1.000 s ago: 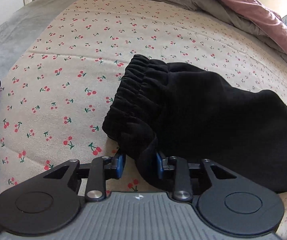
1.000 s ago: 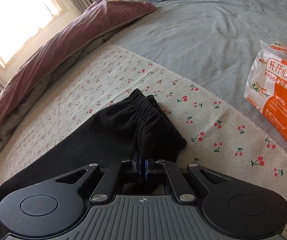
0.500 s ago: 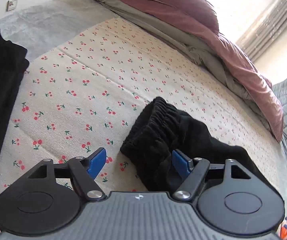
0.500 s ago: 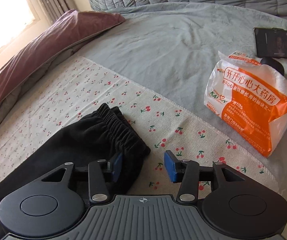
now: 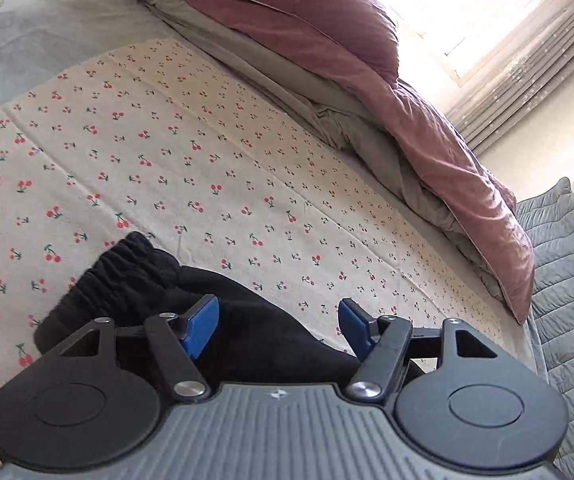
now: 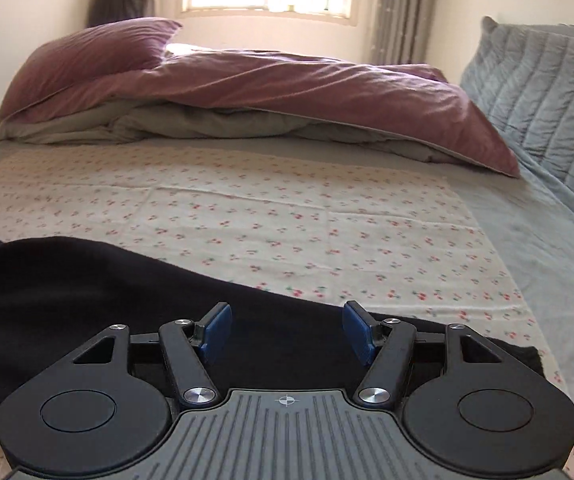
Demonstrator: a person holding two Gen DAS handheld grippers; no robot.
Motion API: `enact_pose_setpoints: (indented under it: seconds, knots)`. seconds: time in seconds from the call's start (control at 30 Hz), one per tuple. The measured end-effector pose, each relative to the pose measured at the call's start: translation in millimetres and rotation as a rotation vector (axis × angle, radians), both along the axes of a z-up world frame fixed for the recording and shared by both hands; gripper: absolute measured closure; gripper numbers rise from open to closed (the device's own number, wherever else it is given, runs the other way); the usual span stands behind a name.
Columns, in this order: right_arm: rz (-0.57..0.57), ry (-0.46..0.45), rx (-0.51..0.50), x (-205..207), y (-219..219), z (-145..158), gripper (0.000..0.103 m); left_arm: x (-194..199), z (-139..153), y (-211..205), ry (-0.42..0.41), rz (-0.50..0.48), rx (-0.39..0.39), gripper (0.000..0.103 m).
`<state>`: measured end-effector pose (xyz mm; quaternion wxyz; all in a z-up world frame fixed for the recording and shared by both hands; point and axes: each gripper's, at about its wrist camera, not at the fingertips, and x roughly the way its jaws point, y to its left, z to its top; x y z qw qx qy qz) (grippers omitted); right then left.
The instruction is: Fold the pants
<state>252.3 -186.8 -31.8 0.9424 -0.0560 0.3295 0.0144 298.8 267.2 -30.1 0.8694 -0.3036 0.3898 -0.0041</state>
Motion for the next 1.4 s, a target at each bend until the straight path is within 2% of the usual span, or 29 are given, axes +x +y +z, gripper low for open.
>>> enact_pose_setpoints:
  seconds: [0.07,0.13,0.17,0.2,0.27,0.3,0.33,0.4,0.43,0.47,0.53,0.6,0.67,0.77,0.83,0.87,0.93,0.97,1.03,1.13,1.33,1.4]
  knots:
    - [0.188,0.013,0.001,28.7,60.0,-12.7,0.041,13.9,-22.8,-26.4,0.065,-0.026,0.083,0.051]
    - [0.300,0.044,0.005,51.2,100.2,-29.3,0.042,16.7,-46.1,-33.0,0.147,-0.021,0.136,0.059]
    - [0.334,0.071,-0.005,60.1,115.7,-40.1,0.042,17.4,-55.8,-29.8,0.166,-0.002,0.123,0.069]
    - [0.356,0.100,-0.017,64.8,125.6,-51.2,0.042,15.4,-61.9,-23.6,0.167,0.020,0.107,0.074]
    - [0.409,0.176,-0.012,59.8,134.4,-76.4,0.042,9.5,-67.0,-12.6,0.155,0.054,0.087,0.097]
    - [0.434,0.248,-0.005,56.7,134.6,-91.4,0.042,7.6,-68.4,-9.5,0.157,0.062,0.080,0.100]
    - [0.437,0.234,-0.009,49.1,134.6,-97.0,0.042,6.3,-68.1,-8.5,0.149,0.055,0.078,0.101]
    - [0.489,0.277,-0.035,45.1,136.4,-88.6,0.043,6.4,-66.6,-16.3,0.141,0.005,0.141,0.101]
    - [0.512,0.295,-0.014,46.0,133.3,-83.1,0.044,7.1,-66.8,-21.2,0.139,-0.014,0.179,0.101]
    - [0.533,0.292,0.025,48.6,129.5,-76.6,0.044,9.6,-66.1,-27.2,0.138,-0.019,0.203,0.100]
    - [0.539,0.227,0.088,61.0,122.3,-61.6,0.042,11.8,-65.8,-32.0,0.142,-0.013,0.224,0.100]
    - [0.491,0.167,0.157,86.5,112.3,-47.6,0.035,14.0,-66.3,-36.0,0.145,-0.007,0.244,0.100]
    - [0.440,0.168,0.248,121.5,101.6,-44.2,0.030,14.9,-65.6,-42.3,0.144,-0.021,0.288,0.100]
    - [0.349,0.297,0.387,184.4,91.7,-63.6,0.030,14.3,-66.1,-40.0,0.143,-0.014,0.285,0.100]
    - [0.305,0.404,0.405,211.1,93.8,-82.8,0.030,14.8,-66.8,-33.1,0.143,-0.005,0.249,0.100]
    - [0.322,0.445,0.397,216.3,98.7,-90.8,0.028,15.2,-66.9,-30.1,0.142,-0.002,0.232,0.101]
    - [0.426,0.426,0.386,203.9,108.3,-90.9,0.028,15.7,-67.2,-26.3,0.139,-0.003,0.213,0.102]
    - [0.492,0.421,0.411,195.1,111.5,-88.6,0.029,16.7,-67.7,-25.8,0.139,-0.003,0.209,0.102]
    - [0.612,0.361,0.415,169.8,115.5,-80.8,0.029,17.1,-67.9,-27.6,0.138,-0.009,0.219,0.102]
    - [0.736,0.286,0.297,142.5,127.9,-68.5,0.028,16.5,-66.8,-32.9,0.138,-0.013,0.243,0.102]
    - [0.807,0.185,0.162,94.9,133.4,-47.9,0.028,16.4,-66.1,-35.4,0.139,-0.011,0.254,0.101]
    - [0.847,0.160,0.155,86.5,138.2,-41.3,0.028,16.6,-65.4,-37.5,0.139,-0.014,0.266,0.100]
